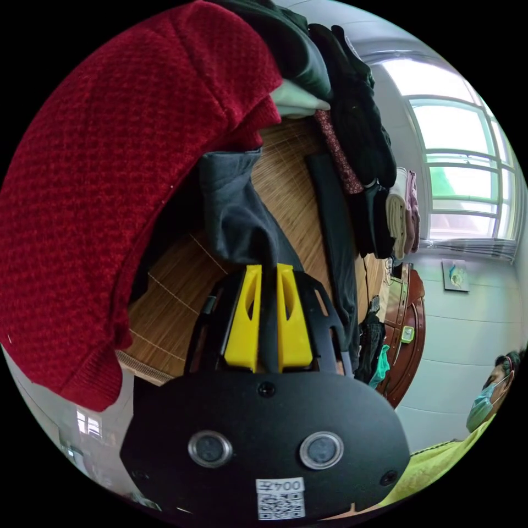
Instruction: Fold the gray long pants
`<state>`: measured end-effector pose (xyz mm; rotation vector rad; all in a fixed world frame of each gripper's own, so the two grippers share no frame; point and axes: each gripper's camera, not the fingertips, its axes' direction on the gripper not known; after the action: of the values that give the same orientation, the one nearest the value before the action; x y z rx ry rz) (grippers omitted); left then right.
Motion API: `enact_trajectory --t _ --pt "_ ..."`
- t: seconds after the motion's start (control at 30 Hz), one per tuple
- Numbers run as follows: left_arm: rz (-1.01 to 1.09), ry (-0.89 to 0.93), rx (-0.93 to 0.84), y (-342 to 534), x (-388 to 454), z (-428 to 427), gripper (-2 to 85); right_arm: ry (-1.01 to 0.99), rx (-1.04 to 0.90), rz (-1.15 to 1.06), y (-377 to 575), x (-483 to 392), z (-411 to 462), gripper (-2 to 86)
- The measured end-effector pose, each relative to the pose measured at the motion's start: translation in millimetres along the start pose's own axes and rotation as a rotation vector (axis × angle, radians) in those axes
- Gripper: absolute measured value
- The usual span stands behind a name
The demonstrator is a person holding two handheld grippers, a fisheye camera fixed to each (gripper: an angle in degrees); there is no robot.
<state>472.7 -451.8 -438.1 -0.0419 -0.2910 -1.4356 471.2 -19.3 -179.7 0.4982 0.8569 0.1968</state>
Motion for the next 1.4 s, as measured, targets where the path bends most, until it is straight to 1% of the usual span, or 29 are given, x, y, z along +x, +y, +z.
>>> enact_trajectory --t 0.03,0.1,0.17,0.27,0.33,0.4,0.57,0.6,0.73,0.87,0.93,0.97,1.07,1.1,1.13,1.2,1.3,1.4 --pt "0.001 0.005 0.002 2.8 4.1 -3.1 1.5 0.015 -0.005 0.001 -6.2 -2.0 7.6 8.5" --pt "0.008 0.024 0.007 13.8 22.4 -18.2 1.5 0.059 -0.04 -0.016 -13.0 -9.5 16.0 4.6" --pt "0.018 0.041 0.007 20.4 37.2 -32.2 1.6 0.091 -0.054 -0.064 -16.5 -21.3 15.9 3.8" --pt "0.032 0.054 -0.002 27.7 66.6 -59.8 1.7 0.053 -0.061 -0.104 -22.0 -45.4 3.6 3.2" --pt "0.054 0.059 -0.007 30.3 89.8 -77.6 1.7 0.055 -0.102 -0.161 -28.6 -75.4 -3.6 2.9" --pt "0.031 0.081 -0.015 31.4 118.6 -98.7 1.7 0.073 -0.141 -0.18 -36.3 -97.6 -6.0 2.8" --pt "-0.151 0.1 -0.02 24.1 172.1 -126.8 1.6 0.14 -0.208 -0.072 -67.7 -144.2 -0.8 2.9" --pt "-0.197 0.075 -0.027 18.8 188.2 -129.5 1.5 0.146 -0.214 -0.029 -77.1 -154.5 3.0 2.9" --pt "-0.259 -0.01 -0.047 -6.7 247.4 -123.5 1.4 0.177 -0.199 0.141 -112.5 -184.5 23.9 3.1" --pt "-0.283 -0.033 -0.02 -46.2 330.9 -92.6 1.3 0.199 -0.182 0.224 -148.3 -212.1 56.6 3.3" --pt "-0.278 -0.052 -0.014 -69.2 370.8 -68.1 1.2 0.211 -0.181 0.236 -178.2 -233.3 90.4 3.2" --pt "-0.274 -0.054 -0.01 -86.0 396.2 -47.0 1.2 0.215 -0.184 0.231 -186.6 -238.7 101.1 3.2" --pt "-0.237 -0.138 0.001 -130.2 453.6 20.0 1.2 0.246 -0.199 0.208 -231.0 -257.5 161.6 3.4" --pt "-0.244 -0.161 -0.022 -147.2 466.8 56.5 1.3 0.253 -0.208 0.196 -247.8 -259.3 188.3 3.7" --pt "-0.261 -0.159 -0.032 -154.0 470.9 74.6 1.3 0.253 -0.226 0.192 -262.6 -256.6 213.9 3.9" --pt "-0.264 -0.107 -0.059 -175.9 490.5 136.0 1.4 0.231 -0.202 0.217 -277.1 -248.8 238.5 4.0" --pt "-0.211 -0.119 -0.046 -193.5 518.2 174.1 1.6 0.187 -0.185 0.213 -283.5 -237.3 256.6 4.2" --pt "-0.185 -0.068 -0.03 -204.3 526.0 181.1 1.6 0.109 -0.176 0.156 -281.4 -230.9 252.5 5.3"
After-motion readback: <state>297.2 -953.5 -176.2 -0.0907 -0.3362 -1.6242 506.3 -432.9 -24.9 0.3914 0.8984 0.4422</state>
